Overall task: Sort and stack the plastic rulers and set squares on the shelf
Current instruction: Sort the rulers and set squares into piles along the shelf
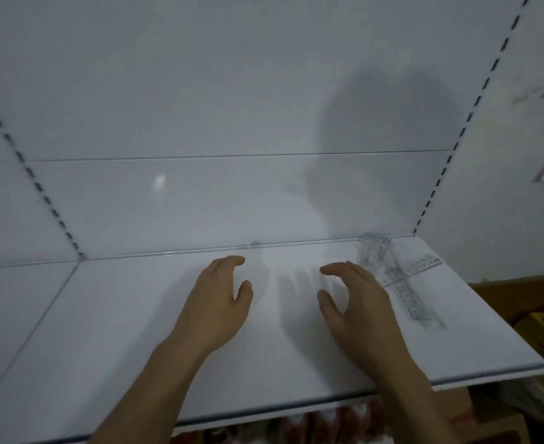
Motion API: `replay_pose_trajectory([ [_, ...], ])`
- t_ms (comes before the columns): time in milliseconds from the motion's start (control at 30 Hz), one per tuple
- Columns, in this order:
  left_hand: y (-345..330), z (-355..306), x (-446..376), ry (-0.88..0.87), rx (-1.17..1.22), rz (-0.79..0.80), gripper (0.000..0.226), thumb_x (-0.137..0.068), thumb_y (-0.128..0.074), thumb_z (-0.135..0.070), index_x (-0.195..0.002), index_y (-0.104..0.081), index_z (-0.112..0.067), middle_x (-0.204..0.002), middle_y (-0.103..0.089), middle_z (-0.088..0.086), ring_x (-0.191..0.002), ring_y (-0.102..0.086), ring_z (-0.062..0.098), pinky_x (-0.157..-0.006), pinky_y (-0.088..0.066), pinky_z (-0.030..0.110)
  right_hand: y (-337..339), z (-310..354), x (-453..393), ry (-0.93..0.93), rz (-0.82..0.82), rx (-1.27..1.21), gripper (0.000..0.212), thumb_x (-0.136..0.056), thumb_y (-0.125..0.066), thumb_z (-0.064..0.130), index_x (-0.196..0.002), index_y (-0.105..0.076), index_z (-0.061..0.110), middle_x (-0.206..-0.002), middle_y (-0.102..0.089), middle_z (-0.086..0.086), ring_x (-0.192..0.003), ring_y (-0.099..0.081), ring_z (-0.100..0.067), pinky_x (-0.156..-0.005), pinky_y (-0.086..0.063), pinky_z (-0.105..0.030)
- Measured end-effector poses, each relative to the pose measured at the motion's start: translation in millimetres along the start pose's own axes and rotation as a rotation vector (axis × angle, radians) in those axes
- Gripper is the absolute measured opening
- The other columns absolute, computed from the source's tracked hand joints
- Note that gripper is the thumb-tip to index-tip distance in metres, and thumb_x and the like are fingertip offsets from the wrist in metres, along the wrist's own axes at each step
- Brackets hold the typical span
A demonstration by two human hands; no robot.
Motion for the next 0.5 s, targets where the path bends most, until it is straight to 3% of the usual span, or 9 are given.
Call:
replay_pose_trajectory([
  [100,53,47,23,0.056,-0.065,-0.067,0.049,-0.100,-0.050,-0.031,-0.147,-0.040,-0.021,-0.150,-0.043,-0.006,-0.136,-0.041,0.014,-0.110,-0.029,0.024,-49,61,6,0.108,0.213,0.011,0.043,-0.098,-0.057,0.038,-0.140,-0.048,0.033,-0.142,-0.044,0.022,-0.135,-0.037,0.000,-0.106,-0.022,-0.009],
  [267,168,152,85,0.184,-0.277,-0.187,0.050,-0.098,-0.054,-0.029,-0.145,-0.044,-0.013,-0.146,-0.049,0.004,-0.135,-0.042,0.020,-0.111,-0.032,0.032,-128,189,37,0.274,0.420,0.026,0.057,-0.100,-0.051,0.047,-0.152,-0.033,0.032,-0.156,-0.031,0.018,-0.143,-0.029,-0.002,-0.115,-0.020,-0.016],
  [400,263,235,146,0.307,-0.404,-0.264,0.051,-0.096,-0.056,-0.030,-0.142,-0.048,-0.010,-0.145,-0.051,0.008,-0.133,-0.046,0.025,-0.111,-0.036,0.037,-180,297,64,0.530,0.511,0.149,0.065,-0.102,-0.044,0.050,-0.158,-0.019,0.027,-0.163,-0.021,0.012,-0.149,-0.017,-0.006,-0.116,-0.005,-0.015],
  [500,324,287,198,0.379,-0.471,-0.300,0.051,-0.097,-0.056,-0.031,-0.143,-0.048,-0.010,-0.147,-0.049,0.009,-0.135,-0.044,0.026,-0.112,-0.034,0.039,-215,380,91,0.752,0.536,0.219,0.067,-0.103,-0.041,0.050,-0.158,-0.016,0.022,-0.162,-0.023,0.006,-0.149,-0.021,-0.012,-0.121,-0.010,-0.023],
])
Point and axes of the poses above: each hand's wrist, its own x-axis away from the middle knuckle, its own y-axis out of the back of the hand, z = x × y, the point moved 8 cm from there along -x, towards the middle knuckle
